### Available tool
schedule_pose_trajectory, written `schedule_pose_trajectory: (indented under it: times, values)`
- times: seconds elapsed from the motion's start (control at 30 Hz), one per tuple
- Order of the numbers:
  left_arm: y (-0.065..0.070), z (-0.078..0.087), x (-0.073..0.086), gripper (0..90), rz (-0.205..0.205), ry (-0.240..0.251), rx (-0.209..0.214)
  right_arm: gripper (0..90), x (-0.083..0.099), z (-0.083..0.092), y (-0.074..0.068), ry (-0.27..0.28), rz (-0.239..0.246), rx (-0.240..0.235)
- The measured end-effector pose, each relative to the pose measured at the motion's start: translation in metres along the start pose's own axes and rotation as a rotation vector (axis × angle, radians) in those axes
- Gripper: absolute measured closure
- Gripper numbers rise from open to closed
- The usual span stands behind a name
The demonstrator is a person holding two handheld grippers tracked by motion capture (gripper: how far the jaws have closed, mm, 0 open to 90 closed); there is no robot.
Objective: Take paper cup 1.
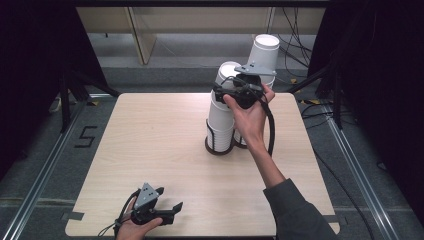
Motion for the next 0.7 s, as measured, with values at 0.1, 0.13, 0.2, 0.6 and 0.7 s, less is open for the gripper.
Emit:
schedule_pose_trajectory:
  times: [0.1,0.13,0.2,0.6,0.7]
  values:
    - [-0.001,0.000,0.000,14.8,-0.003,-0.003,0.003,20.7,-0.004,0.012,-0.005,0.008,0.020,-0.046]
    - [-0.001,0.000,0.000,14.8,-0.003,-0.002,0.003,20.7,-0.004,0.016,-0.007,0.014,0.028,-0.055]
    - [-0.001,0.000,0.000,14.7,-0.002,0.002,-0.001,20.7,-0.003,0.024,-0.011,0.020,0.041,-0.073]
    - [-0.001,-0.001,0.000,14.7,0.006,0.003,-0.007,20.6,0.036,0.053,-0.041,-0.013,0.112,-0.222]
    - [-0.001,0.000,0.000,14.7,0.005,0.003,-0.008,20.6,0.045,0.053,-0.044,-0.021,0.111,-0.246]
Point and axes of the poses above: each handheld gripper's, and its own axes: z roughly backward along the jaws, x roughly out of its underside, y roughly to its right, the point moved 3 cm from there along -z, roughly forward along the jaws, and after that the axes turned 11 degrees about -x, right-handed, at the moved point
